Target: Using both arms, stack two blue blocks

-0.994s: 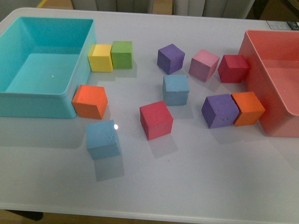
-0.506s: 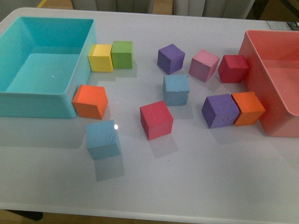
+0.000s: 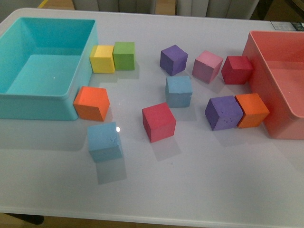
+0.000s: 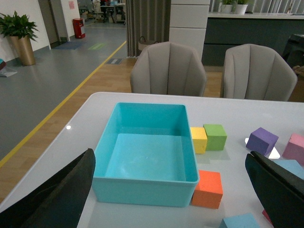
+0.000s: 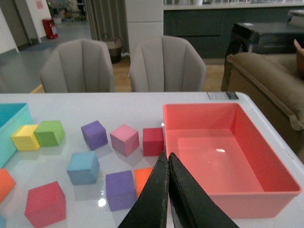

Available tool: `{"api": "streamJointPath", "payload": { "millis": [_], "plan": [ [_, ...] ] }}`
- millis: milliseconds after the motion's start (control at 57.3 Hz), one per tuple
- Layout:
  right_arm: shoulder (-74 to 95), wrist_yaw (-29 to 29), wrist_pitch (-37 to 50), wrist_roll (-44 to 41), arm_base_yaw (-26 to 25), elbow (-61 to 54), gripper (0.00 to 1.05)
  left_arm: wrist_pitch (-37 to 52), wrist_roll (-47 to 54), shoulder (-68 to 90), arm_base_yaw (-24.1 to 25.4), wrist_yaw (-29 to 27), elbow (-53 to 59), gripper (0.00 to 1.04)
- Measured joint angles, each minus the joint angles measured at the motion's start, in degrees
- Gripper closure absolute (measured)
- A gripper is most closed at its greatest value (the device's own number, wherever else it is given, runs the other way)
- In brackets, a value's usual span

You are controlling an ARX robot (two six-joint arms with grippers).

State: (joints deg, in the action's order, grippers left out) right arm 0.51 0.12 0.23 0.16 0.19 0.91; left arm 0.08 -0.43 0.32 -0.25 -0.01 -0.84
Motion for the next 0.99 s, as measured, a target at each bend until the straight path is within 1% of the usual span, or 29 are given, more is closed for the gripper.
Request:
{"api": "streamJointPath", "payload": {
  "millis": [105,157,209,227,331,366,558,576,593,628,646,663,698,715,750,768,803,907,994],
  "plan": [
    [-0.1,0.0,-0.1,0.0,0.0,0.0,1.02,0.0,0.0,0.0,0.0,0.0,0.0,0.09],
    [-0.1,0.0,-0.2,0.0,0.0,0.0,0.94,0.0,0.0,0.0,0.0,0.0,0.0,0.09],
    [-0.2,0.0,-0.2,0.0,0.0,0.0,0.83,0.0,0.0,0.0,0.0,0.0,0.0,0.09],
    [-0.2,0.0,-0.2,0.0,0.0,0.0,0.81,0.0,0.0,0.0,0.0,0.0,0.0,0.09],
    [-0.2,0.0,-0.2,0.0,0.0,0.0,0.6,0.0,0.0,0.0,0.0,0.0,0.0,0.09],
    [-0.2,0.0,-0.2,0.0,0.0,0.0,0.5,0.0,0.0,0.0,0.0,0.0,0.0,0.09],
    [-0.2,0.0,-0.2,0.0,0.0,0.0,0.13,0.0,0.0,0.0,0.0,0.0,0.0,0.09],
    [-0.2,0.0,-0.2,0.0,0.0,0.0,0.12,-0.2,0.2,0.1,0.1,0.4,-0.1,0.09],
    [-0.2,0.0,-0.2,0.0,0.0,0.0,0.09,-2.4,1.6,1.5,0.8,3.2,-0.8,0.09],
    [-0.2,0.0,-0.2,0.0,0.0,0.0,0.08,-10.8,4.7,5.8,2.0,11.2,-4.2,0.09],
    [-0.2,0.0,-0.2,0.0,0.0,0.0,0.09,-16.0,6.6,11.0,1.2,15.7,-7.0,0.09],
    [-0.2,-0.1,-0.2,0.0,0.0,0.0,0.09,-17.2,7.0,12.7,0.7,16.8,-7.8,0.09],
    [-0.2,0.0,-0.2,0.0,0.0,0.0,0.09,-18.8,7.9,18.8,-2.6,18.2,-9.8,0.09],
    [-0.2,-0.1,-0.2,0.0,0.0,0.0,0.09,-18.6,8.1,20.1,-3.5,18.2,-10.0,0.09],
    [-0.2,-0.1,-0.2,0.0,0.0,0.0,0.09,-16.6,8.3,25.0,-7.4,17.2,-10.6,0.09],
    [-0.2,-0.1,-0.2,0.0,0.0,0.0,0.09,-15.9,8.3,26.0,-8.3,16.9,-10.7,0.09],
    [-0.2,0.0,-0.2,0.0,0.0,0.0,0.09,-12.6,8.3,30.3,-11.6,15.5,-11.0,0.09],
    [-0.2,-0.1,-0.2,0.0,0.0,0.0,0.09,-1.3,6.9,43.5,-18.0,11.6,-12.1,0.09],
    [-0.2,0.0,-0.2,0.0,0.0,0.0,0.09,7.2,5.0,54.5,-21.7,8.7,-13.4,0.09]
  ]
}}
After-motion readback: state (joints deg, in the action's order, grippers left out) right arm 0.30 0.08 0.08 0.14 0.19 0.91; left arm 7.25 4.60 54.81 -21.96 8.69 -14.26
